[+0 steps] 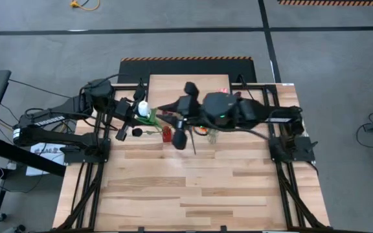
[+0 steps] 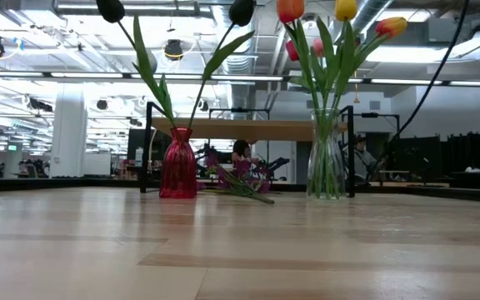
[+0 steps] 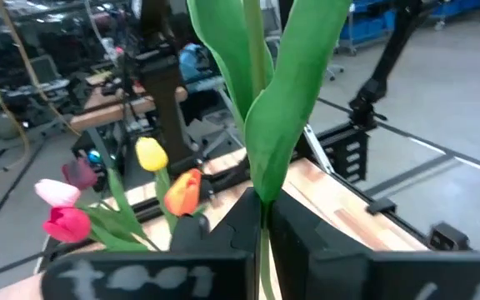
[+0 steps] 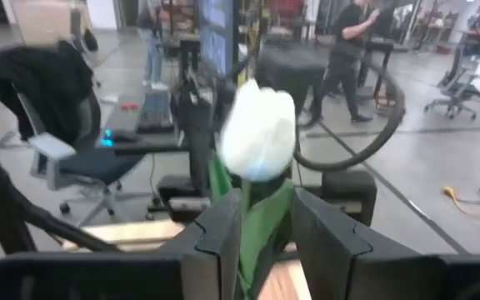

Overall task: Pick and place flowers into a vace then onto a shelf
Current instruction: Put the white tulip into the red vase

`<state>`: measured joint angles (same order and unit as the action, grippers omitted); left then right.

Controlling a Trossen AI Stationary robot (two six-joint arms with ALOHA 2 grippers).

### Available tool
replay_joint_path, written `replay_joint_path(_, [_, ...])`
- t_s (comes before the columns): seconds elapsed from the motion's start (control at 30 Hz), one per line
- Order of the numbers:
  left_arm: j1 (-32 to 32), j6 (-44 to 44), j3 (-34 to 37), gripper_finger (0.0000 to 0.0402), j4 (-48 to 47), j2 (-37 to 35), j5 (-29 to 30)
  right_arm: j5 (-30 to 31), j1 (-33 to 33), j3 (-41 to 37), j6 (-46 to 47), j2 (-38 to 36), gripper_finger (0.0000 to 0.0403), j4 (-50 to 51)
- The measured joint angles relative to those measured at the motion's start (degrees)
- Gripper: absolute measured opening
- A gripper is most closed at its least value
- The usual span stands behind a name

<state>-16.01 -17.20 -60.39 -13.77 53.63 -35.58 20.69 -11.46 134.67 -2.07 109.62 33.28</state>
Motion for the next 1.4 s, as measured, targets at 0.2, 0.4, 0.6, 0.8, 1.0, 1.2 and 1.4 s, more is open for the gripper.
replay_joint_path(0.2, [0.0,-2.7,-0.01,0.0,-3.53,0.0,-2.08,0.21,0.43,-0.07,0.12,2.36,0.0098,-1.18])
replay_joint_path(0.4, [0.0,-3.87,-0.01,0.0,-3.35,0.0,-2.16,0.23,0.3,0.03,2.09,2.24,0.0098,-2.81])
replay_joint_path(0.6, [0.0,-4.99,-0.01,0.0,-3.1,0.0,-2.18,-1.11,0.71,-0.02,2.43,2.28,0.0098,-2.28])
replay_joint_path(0.8, [0.0,-4.98,-0.01,0.0,-3.36,0.0,-3.08,-4.27,2.24,-0.02,5.07,2.28,0.0098,-1.97])
replay_joint_path(1.0, [0.0,-4.95,-0.01,0.0,-3.57,0.0,-3.13,-9.3,2.99,0.25,4.77,3.59,0.0115,-2.34])
replay_joint_path(1.2, [0.0,-4.89,-0.01,0.0,-4.89,0.0,-3.12,-11.63,2.97,-0.05,3.54,6.3,0.0148,-2.28])
replay_joint_path(1.4, [0.0,-4.73,-0.01,0.0,-6.05,0.0,-3.12,-11.77,3.33,-0.02,2.02,6.6,0.0166,-3.84])
